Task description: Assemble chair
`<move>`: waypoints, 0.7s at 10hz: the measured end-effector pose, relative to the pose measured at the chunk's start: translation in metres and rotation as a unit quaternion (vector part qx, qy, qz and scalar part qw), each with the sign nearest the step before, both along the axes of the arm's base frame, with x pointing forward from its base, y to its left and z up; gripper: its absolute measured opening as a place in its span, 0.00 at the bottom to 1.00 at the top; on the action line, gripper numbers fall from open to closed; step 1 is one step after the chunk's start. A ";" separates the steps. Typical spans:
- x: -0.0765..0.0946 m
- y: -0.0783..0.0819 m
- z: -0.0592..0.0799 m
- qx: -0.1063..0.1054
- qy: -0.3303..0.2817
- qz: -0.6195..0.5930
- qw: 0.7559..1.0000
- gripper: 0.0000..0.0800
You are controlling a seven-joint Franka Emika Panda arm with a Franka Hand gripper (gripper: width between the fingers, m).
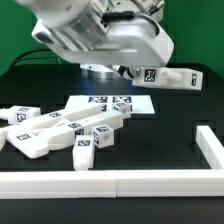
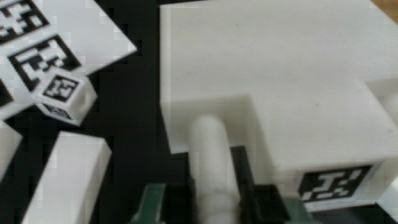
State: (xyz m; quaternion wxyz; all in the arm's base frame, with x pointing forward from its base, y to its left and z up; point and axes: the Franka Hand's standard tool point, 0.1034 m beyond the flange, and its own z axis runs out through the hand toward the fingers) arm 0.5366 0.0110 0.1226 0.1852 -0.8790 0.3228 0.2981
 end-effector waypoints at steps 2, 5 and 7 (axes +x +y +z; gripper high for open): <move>0.010 0.004 0.000 -0.041 -0.063 -0.010 0.997 0.14; 0.038 -0.023 0.025 -0.078 -0.175 0.032 0.981 0.14; 0.061 -0.025 0.045 -0.154 -0.260 0.092 0.949 0.14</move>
Offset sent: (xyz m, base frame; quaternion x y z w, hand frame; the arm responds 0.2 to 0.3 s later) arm 0.0189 -0.0349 0.0198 -0.0321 0.2021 -0.0976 0.9739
